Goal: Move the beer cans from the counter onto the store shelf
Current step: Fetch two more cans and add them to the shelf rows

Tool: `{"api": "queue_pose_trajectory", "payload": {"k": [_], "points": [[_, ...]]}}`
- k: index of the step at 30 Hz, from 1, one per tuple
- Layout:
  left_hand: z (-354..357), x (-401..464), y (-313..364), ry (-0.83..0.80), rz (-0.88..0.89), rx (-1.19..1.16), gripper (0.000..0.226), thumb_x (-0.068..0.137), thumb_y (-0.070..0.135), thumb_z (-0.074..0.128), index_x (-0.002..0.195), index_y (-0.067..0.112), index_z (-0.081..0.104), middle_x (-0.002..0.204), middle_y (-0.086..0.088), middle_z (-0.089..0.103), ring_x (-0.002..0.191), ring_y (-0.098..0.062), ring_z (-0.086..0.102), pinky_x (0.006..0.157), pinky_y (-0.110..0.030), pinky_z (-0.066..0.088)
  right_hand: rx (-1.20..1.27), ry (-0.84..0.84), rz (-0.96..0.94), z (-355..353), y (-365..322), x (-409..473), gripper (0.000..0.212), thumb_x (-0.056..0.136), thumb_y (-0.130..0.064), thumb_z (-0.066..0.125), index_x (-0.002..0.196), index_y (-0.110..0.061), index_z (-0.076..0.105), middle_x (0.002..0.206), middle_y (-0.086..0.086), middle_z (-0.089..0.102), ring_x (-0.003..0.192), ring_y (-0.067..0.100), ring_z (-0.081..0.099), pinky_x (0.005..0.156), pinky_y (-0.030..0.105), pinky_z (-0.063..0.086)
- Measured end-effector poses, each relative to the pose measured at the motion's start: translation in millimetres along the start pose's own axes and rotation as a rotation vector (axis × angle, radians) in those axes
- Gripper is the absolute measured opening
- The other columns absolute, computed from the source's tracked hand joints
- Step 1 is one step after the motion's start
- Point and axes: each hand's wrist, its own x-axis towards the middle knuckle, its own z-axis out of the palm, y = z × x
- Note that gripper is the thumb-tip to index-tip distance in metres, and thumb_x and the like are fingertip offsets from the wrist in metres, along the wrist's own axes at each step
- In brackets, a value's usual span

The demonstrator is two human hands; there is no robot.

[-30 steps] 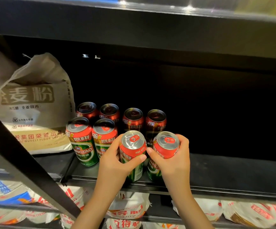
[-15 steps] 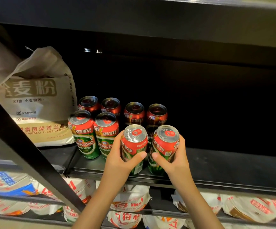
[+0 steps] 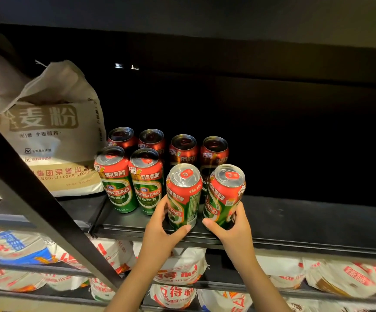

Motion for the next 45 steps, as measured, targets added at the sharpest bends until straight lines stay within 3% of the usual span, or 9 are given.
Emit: {"api": "queue_pose_trajectory", "payload": {"k": [8,11,17,21,25,29,32,41,45], "points": [[17,-1,-8,0.179,0.054,0.134,0.074,0.068,0.029,0.081,0.132,0.018,0.046,0.126,0.007,0.053,0.116,-0.004,0.049,0.092,-0.010,0.040,-0.003,-0.020,-0.010,-4,5,-2,0.064,0.073,-0.021,0.080,0.125,-0.026,0.043,0.117,-0.012,0.058,0.106,-0.004,0.055,0.082,0.009,0.048],[22,-3,-5,0.253,0.077,0.130,0.071,0.066,0.029,0.082,0.128,0.019,0.049,0.121,0.007,0.053,0.113,-0.005,0.051,0.093,-0.017,0.043,-0.016,-0.009,-0.028,-5,8,-2,0.062,0.073,-0.024,0.080,0.122,-0.034,0.044,0.121,-0.011,0.055,0.112,0.001,0.054,0.087,0.015,0.049],[28,-3,-5,0.332,0.111,0.139,0.069,0.065,0.032,0.083,0.121,0.033,0.043,0.114,0.016,0.049,0.110,0.003,0.048,0.088,-0.004,0.037,-0.020,-0.038,-0.009,-9,13,1,0.062,0.071,-0.026,0.081,0.123,-0.032,0.049,0.120,-0.013,0.059,0.113,0.004,0.056,0.098,0.029,0.049],[23,-6,-9,0.238,0.087,0.166,0.072,0.074,0.038,0.074,0.136,0.023,0.041,0.131,0.011,0.049,0.121,-0.004,0.045,0.099,-0.024,0.040,-0.006,-0.066,-0.008,-12,13,1,0.068,0.072,-0.020,0.081,0.128,-0.034,0.044,0.125,-0.018,0.056,0.116,-0.002,0.053,0.095,0.015,0.046],[17,-8,-7,0.152,0.053,0.116,0.071,0.077,0.049,0.065,0.139,0.026,0.039,0.132,0.014,0.051,0.121,0.004,0.045,0.096,-0.013,0.037,-0.020,-0.096,-0.001,-9,11,0,0.069,0.072,-0.022,0.081,0.125,-0.042,0.041,0.124,-0.023,0.054,0.113,-0.011,0.050,0.084,0.004,0.044],[18,-8,-7,0.203,0.015,0.065,0.068,0.072,0.044,0.071,0.133,0.027,0.045,0.128,0.013,0.055,0.120,0.000,0.049,0.099,-0.025,0.042,-0.036,-0.073,-0.024,-2,11,2,0.075,0.065,-0.028,0.086,0.125,-0.033,0.041,0.122,-0.011,0.053,0.111,-0.002,0.054,0.079,0.010,0.049],[20,-7,-5,0.236,0.016,0.060,0.064,0.072,0.035,0.077,0.127,0.034,0.045,0.125,0.015,0.056,0.118,0.000,0.050,0.096,-0.023,0.042,-0.035,-0.051,-0.047,-1,10,2,0.070,0.068,-0.025,0.084,0.124,-0.033,0.043,0.120,-0.012,0.056,0.109,-0.003,0.055,0.080,0.009,0.048],[21,-3,-8,0.272,0.068,0.173,0.075,0.065,0.058,0.074,0.126,0.020,0.053,0.112,0.008,0.048,0.111,-0.005,0.049,0.092,-0.026,0.047,-0.043,-0.132,-0.034,-7,11,1,0.068,0.074,-0.021,0.080,0.129,-0.028,0.039,0.121,-0.019,0.055,0.108,-0.016,0.049,0.079,-0.001,0.041],[16,-8,-11,0.198,0.098,0.210,0.068,0.074,0.055,0.063,0.132,0.022,0.047,0.125,0.010,0.049,0.119,-0.006,0.047,0.097,-0.028,0.045,-0.057,-0.101,-0.061,-6,13,3,0.069,0.070,-0.026,0.082,0.127,-0.027,0.043,0.122,-0.010,0.051,0.113,-0.005,0.050,0.083,0.003,0.042]]}}
